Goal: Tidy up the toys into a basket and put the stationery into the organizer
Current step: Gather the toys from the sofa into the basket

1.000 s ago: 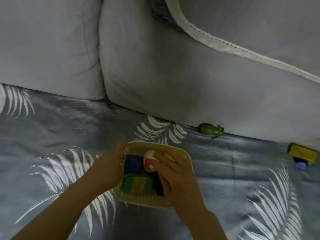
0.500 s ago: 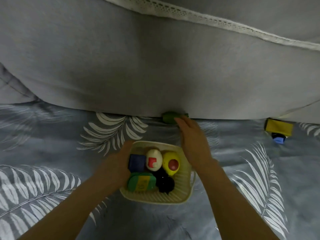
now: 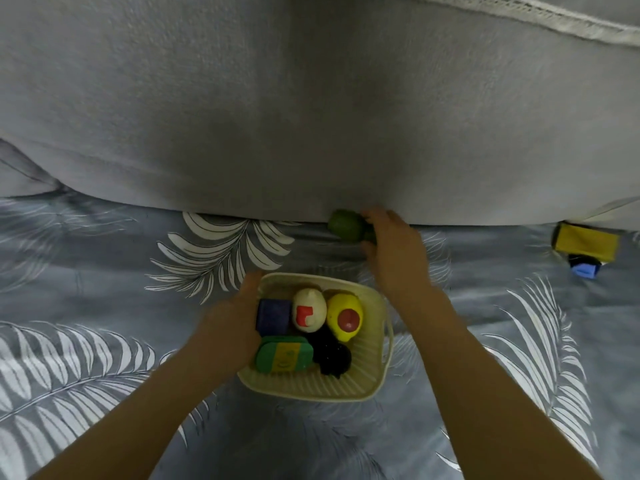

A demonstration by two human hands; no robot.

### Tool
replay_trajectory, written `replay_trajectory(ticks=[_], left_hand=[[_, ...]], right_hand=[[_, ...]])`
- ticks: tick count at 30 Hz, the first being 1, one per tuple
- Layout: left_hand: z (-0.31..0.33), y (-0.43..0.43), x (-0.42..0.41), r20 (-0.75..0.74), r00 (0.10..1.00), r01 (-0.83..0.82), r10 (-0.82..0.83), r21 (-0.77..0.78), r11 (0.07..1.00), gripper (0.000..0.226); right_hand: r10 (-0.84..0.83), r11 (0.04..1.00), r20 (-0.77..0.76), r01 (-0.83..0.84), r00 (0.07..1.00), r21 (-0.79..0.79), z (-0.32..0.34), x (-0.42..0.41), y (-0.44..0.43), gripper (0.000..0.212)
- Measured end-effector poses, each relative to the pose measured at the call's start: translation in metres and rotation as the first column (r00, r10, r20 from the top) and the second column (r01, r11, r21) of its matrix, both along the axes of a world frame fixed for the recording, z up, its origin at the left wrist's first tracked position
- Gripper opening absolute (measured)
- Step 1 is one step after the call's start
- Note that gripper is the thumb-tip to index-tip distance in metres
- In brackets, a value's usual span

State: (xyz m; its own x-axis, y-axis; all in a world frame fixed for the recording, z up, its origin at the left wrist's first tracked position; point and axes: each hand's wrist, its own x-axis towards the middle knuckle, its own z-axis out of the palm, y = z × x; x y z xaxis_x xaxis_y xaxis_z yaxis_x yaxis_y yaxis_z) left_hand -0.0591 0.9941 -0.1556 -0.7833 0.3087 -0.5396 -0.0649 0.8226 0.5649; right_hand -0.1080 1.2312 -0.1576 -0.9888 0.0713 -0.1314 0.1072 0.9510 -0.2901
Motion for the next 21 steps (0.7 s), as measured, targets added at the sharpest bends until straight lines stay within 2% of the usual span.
replay_trajectory(ticks=[2, 5, 7, 9, 12, 15, 17, 19, 21], left_hand=[[-0.001, 0.000, -0.002, 0.035, 0.999, -0.023, 0.023, 0.019, 1.000, 0.047], [0.001, -0.002, -0.004, 0.065, 0.998, 0.009, -0.010, 0.006, 1.000, 0.051], [0.001, -0.003, -0.004, 0.056, 0.998, 0.016, -0.016, -0.005, 1.000, 0.051], [0.000, -0.003, -0.005, 0.083, 0.996, -0.013, 0.012, 0.015, 1.000, 0.048], [0.003, 0.000, -0.001, 0.137, 0.990, -0.040, 0.036, 0.027, 0.999, 0.049], [-0.001, 0.002, 0.004, 0.124, 0.989, -0.091, 0.083, 0.052, 0.995, 0.048], [-0.005, -0.002, 0.004, 0.118, 0.992, -0.052, 0.050, 0.012, 0.999, 0.050], [-0.007, -0.006, 0.004, 0.133, 0.990, -0.049, 0.048, 0.005, 0.999, 0.056], [-0.007, -0.009, 0.008, 0.149, 0.986, -0.090, 0.077, 0.084, 0.992, 0.060]], right_hand=[[-0.026, 0.987, -0.092, 0.011, 0.995, -0.160, 0.033, 0.029, -0.007, 0.039], [0.017, 0.971, -0.047, -0.027, 0.999, -0.236, 0.074, 0.083, -0.018, 0.035], [0.061, 0.979, 0.058, -0.049, 0.996, -0.199, 0.075, 0.112, -0.026, 0.031], [0.108, 0.990, 0.227, -0.084, 0.968, -0.112, 0.062, 0.128, -0.041, 0.023], [0.065, 0.998, 0.428, -0.060, 0.902, -0.024, 0.022, 0.136, -0.063, 0.019], [0.039, 0.998, 0.341, -0.024, 0.939, -0.049, -0.006, 0.141, -0.083, 0.021], [-0.011, 0.994, 0.262, 0.040, 0.965, -0.106, -0.001, 0.148, -0.089, 0.036], [-0.155, 0.973, 0.075, 0.165, 0.985, -0.158, 0.011, 0.151, -0.081, 0.040], [-0.302, 0.948, -0.045, 0.294, 0.952, -0.123, 0.012, 0.154, -0.064, 0.044]])
